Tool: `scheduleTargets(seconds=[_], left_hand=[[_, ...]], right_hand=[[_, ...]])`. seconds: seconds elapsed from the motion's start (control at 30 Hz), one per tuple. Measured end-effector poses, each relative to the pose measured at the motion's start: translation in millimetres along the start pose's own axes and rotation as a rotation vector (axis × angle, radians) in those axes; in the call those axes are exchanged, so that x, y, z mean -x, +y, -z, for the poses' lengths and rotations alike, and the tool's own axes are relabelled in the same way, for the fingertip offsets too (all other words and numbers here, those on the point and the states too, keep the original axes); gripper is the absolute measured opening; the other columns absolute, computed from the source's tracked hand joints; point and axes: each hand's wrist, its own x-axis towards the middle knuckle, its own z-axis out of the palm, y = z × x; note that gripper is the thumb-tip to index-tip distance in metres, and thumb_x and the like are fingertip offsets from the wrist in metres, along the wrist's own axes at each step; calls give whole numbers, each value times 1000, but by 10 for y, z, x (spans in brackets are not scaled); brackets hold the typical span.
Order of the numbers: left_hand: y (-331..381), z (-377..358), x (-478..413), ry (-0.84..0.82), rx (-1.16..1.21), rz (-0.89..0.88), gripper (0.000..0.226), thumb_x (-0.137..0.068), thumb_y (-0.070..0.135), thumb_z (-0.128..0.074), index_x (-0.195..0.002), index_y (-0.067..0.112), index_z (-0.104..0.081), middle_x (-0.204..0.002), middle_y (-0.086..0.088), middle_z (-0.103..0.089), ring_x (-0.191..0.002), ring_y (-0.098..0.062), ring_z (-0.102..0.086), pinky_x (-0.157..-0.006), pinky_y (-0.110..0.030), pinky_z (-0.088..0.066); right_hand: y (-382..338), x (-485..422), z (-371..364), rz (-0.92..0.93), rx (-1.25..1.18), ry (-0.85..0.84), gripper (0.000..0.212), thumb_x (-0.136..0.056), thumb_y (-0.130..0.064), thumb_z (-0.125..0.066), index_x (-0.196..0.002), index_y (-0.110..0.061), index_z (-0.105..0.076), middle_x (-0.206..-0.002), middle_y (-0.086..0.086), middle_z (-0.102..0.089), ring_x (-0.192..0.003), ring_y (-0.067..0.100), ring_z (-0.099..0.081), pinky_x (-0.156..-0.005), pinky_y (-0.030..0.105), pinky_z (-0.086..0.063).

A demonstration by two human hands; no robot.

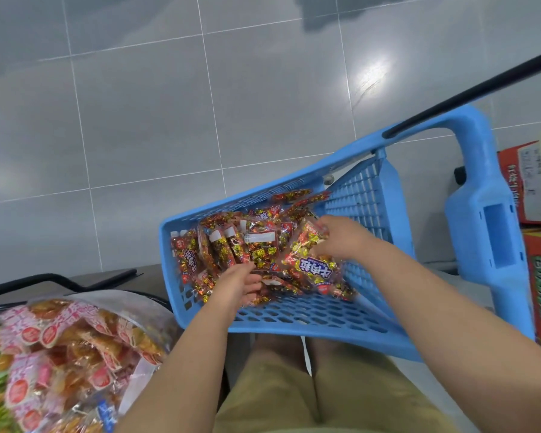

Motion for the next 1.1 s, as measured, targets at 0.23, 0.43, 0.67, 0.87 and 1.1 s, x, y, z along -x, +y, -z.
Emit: scheduleTargets(seconds=[0.23, 0.43, 0.67, 0.87, 1.1], left_hand=[[136, -104, 143, -263, 361, -115, 55, -74, 23, -73, -123, 5, -56, -103, -13, -72, -89, -26, -71, -70, -37, -58], [-36, 89, -97, 57, 372, -55, 42, -79, 14, -77, -115, 11, -56, -94, -10, -75, -82, -27, -73, -69, -42, -59], [-346, 366, -245, 146, 402, -3, 73, -78, 12, -77, -140, 15, -38, -110, -10, -71, -93, -29, -71, -78, -47, -58], [-383, 445, -262, 154, 474, -36, 57, -81, 13, -75, -132, 17, -51, -108, -5, -73, -92, -26, -72, -82, -45, -57], [-140, 349, -177, 69, 414, -47, 43, -86, 14, -69, -126, 16, -50, -108, -10, -71, -92, -27, -71, -67, -38, -57]], right_hand=[[-295, 17, -406, 18, -672, -209, 61, -77, -46, -71, -130, -25, -48, -130, 2, -55, -108, 18, -55, -89, 36, -48], [-38, -357, -805, -175, -794, -81, 20, -93, -17, -53, -112, -18, -58, -124, 9, -59, -103, 19, -58, -83, 28, -49], [246, -458, -1320, -128, -146, -178, 39, -90, -20, -60, -128, -14, -55, -123, 8, -59, -107, 24, -56, -89, 28, -45], [235, -314, -953, -44, -120, -60, 13, -94, -20, -50, -88, -16, -61, -80, 1, -59, -79, 21, -57, -60, 27, -41], [30, 16, -213, 71, -546, 178, 21, -92, -34, -56, -79, -20, -63, -74, -5, -58, -68, 9, -53, -59, 26, -38]])
